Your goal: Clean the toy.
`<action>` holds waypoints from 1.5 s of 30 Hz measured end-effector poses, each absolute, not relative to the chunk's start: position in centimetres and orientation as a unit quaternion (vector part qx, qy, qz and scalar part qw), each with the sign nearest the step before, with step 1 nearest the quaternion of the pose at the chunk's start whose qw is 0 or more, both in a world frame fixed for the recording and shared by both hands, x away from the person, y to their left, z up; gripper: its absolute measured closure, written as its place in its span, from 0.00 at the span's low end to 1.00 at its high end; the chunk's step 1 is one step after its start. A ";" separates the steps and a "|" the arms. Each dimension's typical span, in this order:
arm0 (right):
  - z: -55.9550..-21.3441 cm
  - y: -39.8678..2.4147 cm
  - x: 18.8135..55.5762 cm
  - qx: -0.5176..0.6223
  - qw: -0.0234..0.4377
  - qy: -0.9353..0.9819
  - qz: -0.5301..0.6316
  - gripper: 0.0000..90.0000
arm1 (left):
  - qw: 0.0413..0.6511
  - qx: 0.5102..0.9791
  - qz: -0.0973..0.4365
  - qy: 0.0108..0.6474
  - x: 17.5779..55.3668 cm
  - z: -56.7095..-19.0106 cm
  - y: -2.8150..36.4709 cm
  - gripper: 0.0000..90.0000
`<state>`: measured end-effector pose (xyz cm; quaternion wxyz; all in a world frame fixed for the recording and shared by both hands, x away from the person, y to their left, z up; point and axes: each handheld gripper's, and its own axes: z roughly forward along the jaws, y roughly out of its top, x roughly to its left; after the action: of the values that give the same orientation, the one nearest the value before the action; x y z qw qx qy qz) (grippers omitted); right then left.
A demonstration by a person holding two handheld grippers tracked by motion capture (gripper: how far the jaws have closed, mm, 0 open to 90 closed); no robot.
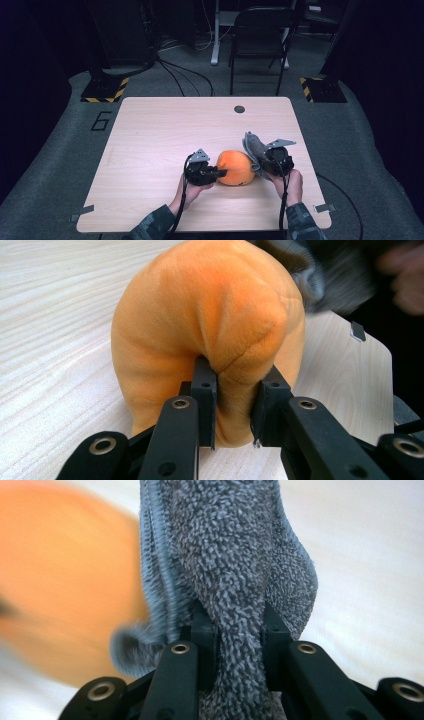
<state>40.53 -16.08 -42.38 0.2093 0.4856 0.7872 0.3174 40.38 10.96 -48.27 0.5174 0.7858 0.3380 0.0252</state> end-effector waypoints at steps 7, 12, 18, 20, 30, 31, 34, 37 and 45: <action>-38.9 -10.4 37.5 0.397 0.194 0.803 0.399 0.83 | 0.514 0.791 0.032 0.331 40.4 -48.2 10.9 0.83; -40.5 -9.0 37.8 0.389 0.216 0.821 0.358 0.83 | 0.517 0.784 0.026 0.342 40.3 -48.4 11.0 0.83; -41.4 -11.7 38.7 0.422 0.212 0.812 0.343 0.83 | 0.514 0.790 0.029 0.333 40.2 -48.3 10.8 0.83; -41.8 -12.5 39.0 0.429 0.209 0.810 0.340 0.83 | 0.514 0.790 0.029 0.333 40.2 -48.3 10.7 0.83; -44.0 -15.6 40.6 0.485 0.194 0.798 0.300 0.83 | 0.517 0.787 0.027 0.335 40.3 -48.4 10.8 0.83; -44.3 -15.8 40.9 0.490 0.190 0.798 0.296 0.83 | 0.517 0.787 0.027 0.335 40.3 -48.4 10.8 0.83; -45.6 -16.4 41.6 0.503 0.186 0.798 0.274 0.83 | 0.517 0.787 0.027 0.335 40.3 -48.3 10.8 0.83; -47.1 -16.7 42.2 0.518 0.169 0.800 0.249 0.83 | 0.517 0.787 0.026 0.334 40.3 -48.3 10.8 0.83; -47.6 -16.5 42.7 0.511 0.179 0.812 0.218 0.83 | 0.519 0.786 0.026 0.336 40.4 -48.4 11.0 0.83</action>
<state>42.73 -16.53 -47.61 0.1787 0.5108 0.8121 0.2182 40.38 10.98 -48.39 0.5190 0.7856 0.3358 0.0258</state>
